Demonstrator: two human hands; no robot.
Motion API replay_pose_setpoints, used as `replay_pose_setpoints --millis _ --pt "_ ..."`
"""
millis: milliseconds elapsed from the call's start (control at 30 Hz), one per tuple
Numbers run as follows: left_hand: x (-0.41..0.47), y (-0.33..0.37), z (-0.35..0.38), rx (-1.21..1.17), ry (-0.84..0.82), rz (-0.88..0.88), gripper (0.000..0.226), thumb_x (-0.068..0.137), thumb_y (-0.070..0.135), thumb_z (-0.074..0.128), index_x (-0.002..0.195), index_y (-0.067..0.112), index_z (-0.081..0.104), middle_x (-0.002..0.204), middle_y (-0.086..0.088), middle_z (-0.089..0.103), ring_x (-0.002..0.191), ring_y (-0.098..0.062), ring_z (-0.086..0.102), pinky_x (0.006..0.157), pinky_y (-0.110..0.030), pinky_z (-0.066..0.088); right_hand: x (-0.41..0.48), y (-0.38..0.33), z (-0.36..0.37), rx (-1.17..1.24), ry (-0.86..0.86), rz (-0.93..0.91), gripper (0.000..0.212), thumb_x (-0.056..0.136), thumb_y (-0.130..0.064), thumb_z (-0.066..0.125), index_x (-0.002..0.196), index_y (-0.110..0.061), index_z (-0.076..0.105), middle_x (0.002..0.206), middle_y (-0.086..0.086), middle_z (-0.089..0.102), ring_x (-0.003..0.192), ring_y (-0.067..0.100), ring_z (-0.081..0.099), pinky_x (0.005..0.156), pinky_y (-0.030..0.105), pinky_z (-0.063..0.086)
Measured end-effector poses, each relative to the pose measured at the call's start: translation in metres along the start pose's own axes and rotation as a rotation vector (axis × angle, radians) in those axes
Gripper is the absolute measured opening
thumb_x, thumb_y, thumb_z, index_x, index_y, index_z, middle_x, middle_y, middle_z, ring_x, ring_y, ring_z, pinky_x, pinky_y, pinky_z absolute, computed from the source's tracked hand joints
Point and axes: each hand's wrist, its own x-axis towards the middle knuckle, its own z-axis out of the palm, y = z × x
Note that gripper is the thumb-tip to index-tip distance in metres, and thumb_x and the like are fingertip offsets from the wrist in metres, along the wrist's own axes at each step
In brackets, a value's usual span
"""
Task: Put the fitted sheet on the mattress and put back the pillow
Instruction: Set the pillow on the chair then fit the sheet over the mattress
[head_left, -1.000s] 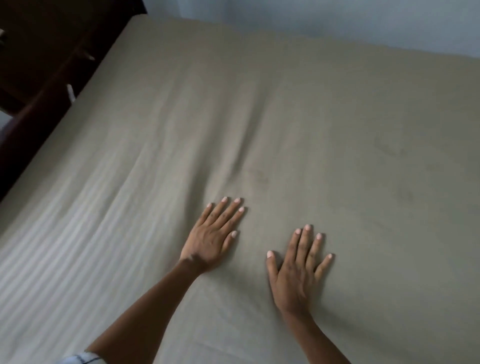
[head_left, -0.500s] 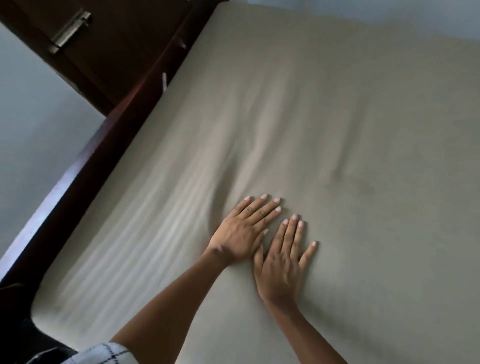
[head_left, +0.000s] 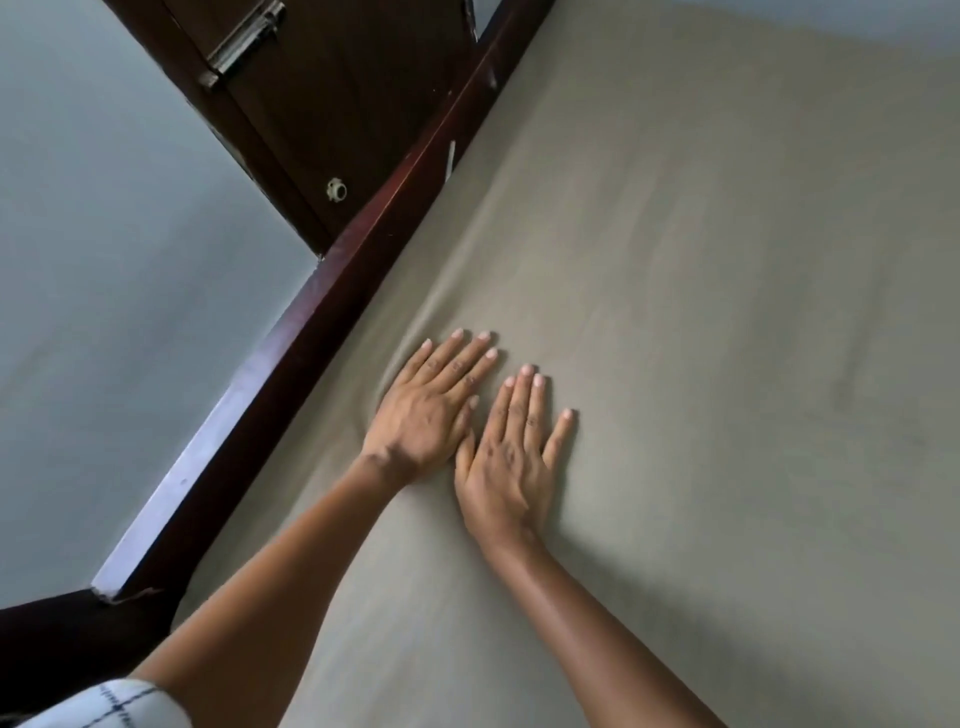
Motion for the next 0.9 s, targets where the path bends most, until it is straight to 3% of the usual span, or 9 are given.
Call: replay_pose_setpoints --millis 233,333,433,500,567,633,733,800,900 --pt "0.004 -0.026 -0.008 -0.012 0.015 -0.197 0.065 0.092 0.053 0.022 0.15 0.023 0.017 0.158 0.001 0.008 0.146 -0.014 -0.001 0.118 -0.031 -0.008 0.022 -0.027 0.002 0.015 0.027 -0.099 0.064 0.087 -0.029 0.026 0.144 -0.002 0.032 0.155 0.014 0.021 0.146 0.024 0.014 0.114 0.054 0.01" --pt "0.008 -0.028 -0.013 -0.01 -0.032 -0.286 0.079 0.083 0.066 0.02 0.15 0.029 0.004 0.157 0.003 -0.012 0.143 -0.017 -0.019 0.114 -0.031 -0.017 0.027 -0.027 -0.001 0.047 0.014 -0.078 0.064 0.084 -0.032 0.03 0.141 -0.004 0.04 0.152 0.012 0.03 0.143 0.022 0.023 0.113 0.053 0.014" --pt "0.015 -0.028 -0.022 -0.063 -0.089 -0.362 0.089 0.075 0.076 0.019 0.15 0.033 -0.001 0.156 0.004 -0.018 0.143 -0.017 -0.022 0.113 -0.032 -0.015 0.033 -0.013 -0.023 0.152 0.016 -0.163 0.063 0.077 -0.033 0.034 0.131 -0.006 0.055 0.143 0.01 0.047 0.134 0.022 0.042 0.109 0.054 0.032" --pt "0.02 -0.03 -0.027 -0.153 -0.107 -0.416 0.09 0.076 0.078 0.025 0.15 0.034 -0.003 0.155 0.007 -0.022 0.143 -0.014 -0.02 0.114 -0.033 -0.01 0.032 0.02 -0.04 0.221 0.066 -0.205 0.063 0.077 -0.03 0.037 0.132 -0.004 0.052 0.142 0.012 0.047 0.132 0.026 0.044 0.106 0.055 0.032" --pt "0.027 -0.024 -0.031 -0.202 -0.102 -0.517 0.088 0.08 0.074 0.035 0.15 0.033 -0.001 0.156 0.005 -0.021 0.144 -0.014 -0.016 0.118 -0.037 -0.003 0.03 0.076 -0.054 0.197 0.168 -0.138 0.063 0.079 -0.031 0.04 0.135 -0.002 0.043 0.142 0.016 0.046 0.13 0.031 0.045 0.107 0.052 0.029" --pt "0.043 -0.005 -0.028 -0.147 -0.017 -0.635 0.08 0.086 0.06 0.046 0.15 0.025 0.011 0.159 -0.003 -0.008 0.146 -0.021 -0.006 0.118 -0.043 0.004 0.033 0.144 -0.062 0.116 0.246 -0.004 0.061 0.082 -0.031 0.04 0.134 0.0 0.041 0.14 0.02 0.047 0.128 0.036 0.047 0.105 0.054 0.032" --pt "0.079 0.036 -0.023 -0.133 0.085 -0.802 0.072 0.089 0.034 0.047 0.149 0.011 0.015 0.159 -0.01 -0.003 0.146 -0.028 -0.006 0.117 -0.051 -0.001 0.049 0.229 -0.065 0.04 0.225 0.298 0.063 0.087 -0.033 0.034 0.137 0.005 0.042 0.146 0.021 0.038 0.136 0.036 0.036 0.108 0.056 0.024" --pt "0.099 0.054 -0.017 -0.125 0.116 -0.75 0.068 0.091 0.025 0.041 0.151 0.011 0.01 0.158 -0.01 -0.007 0.146 -0.026 -0.011 0.116 -0.05 -0.011 0.066 0.256 -0.065 0.036 0.189 0.471 0.069 0.088 -0.039 0.027 0.14 0.006 0.036 0.151 0.021 0.029 0.141 0.035 0.025 0.112 0.056 0.014" --pt "0.116 0.069 -0.009 -0.076 0.076 -0.458 0.063 0.093 0.035 0.026 0.151 0.015 0.009 0.159 -0.007 -0.005 0.145 -0.022 -0.013 0.11 -0.042 -0.024 0.087 0.255 -0.062 0.019 0.13 0.571 0.077 0.087 -0.047 0.02 0.144 0.004 0.03 0.154 0.018 0.022 0.145 0.031 0.016 0.114 0.057 0.006"
